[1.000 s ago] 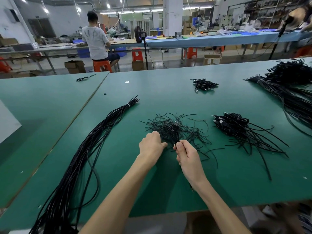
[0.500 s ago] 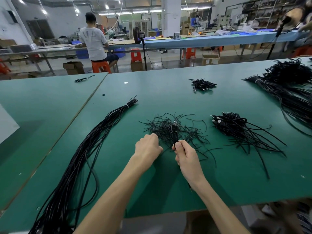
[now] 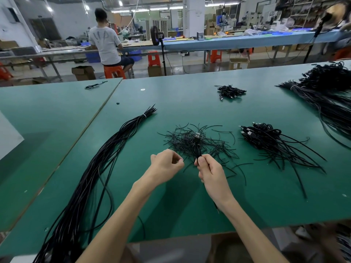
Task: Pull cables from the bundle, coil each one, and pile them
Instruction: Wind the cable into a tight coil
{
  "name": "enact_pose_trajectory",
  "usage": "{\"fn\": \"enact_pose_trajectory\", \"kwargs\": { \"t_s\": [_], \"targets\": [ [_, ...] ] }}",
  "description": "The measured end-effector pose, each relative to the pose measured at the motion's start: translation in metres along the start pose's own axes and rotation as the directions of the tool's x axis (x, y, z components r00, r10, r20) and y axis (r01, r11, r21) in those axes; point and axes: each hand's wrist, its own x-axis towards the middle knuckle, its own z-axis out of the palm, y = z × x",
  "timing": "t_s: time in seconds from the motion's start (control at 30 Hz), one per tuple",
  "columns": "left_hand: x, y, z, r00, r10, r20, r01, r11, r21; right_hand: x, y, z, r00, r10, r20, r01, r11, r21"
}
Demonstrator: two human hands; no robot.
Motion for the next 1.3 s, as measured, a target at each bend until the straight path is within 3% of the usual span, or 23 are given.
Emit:
{"fn": "enact_pose_trajectory", "kwargs": {
  "t_s": [0.1, 0.47, 0.97, 1.3],
  "targets": [
    [-0.003, 0.003, 0.003, 0.998, 0.064, 0.005, -0.064, 0.998, 0.011, -0.001, 0.0, 0.001, 1.0, -0.005, 0.024, 0.005, 1.0, -0.003],
    [-0.006, 0.007, -0.003, 0.975, 0.182, 0.128, -0.138, 0.945, -0.298, -0.001, -0.004, 0.002, 0.997, -0.017, 0.074, 0.017, 1.0, -0.006],
    [-0.007, -0.008, 0.0, 0.953, 0.248, 0.176, -0.048, 0.693, -0.719, -0.004, -0.008, 0.001, 0.988, -0.022, 0.155, 0.013, 0.998, 0.056],
    [-0.009, -0.018, -0.006, 0.938, 0.235, 0.253, 0.042, 0.651, -0.758, -0.006, -0.009, 0.003, 0.982, -0.039, 0.183, 0.054, 0.996, -0.077]
  ]
}}
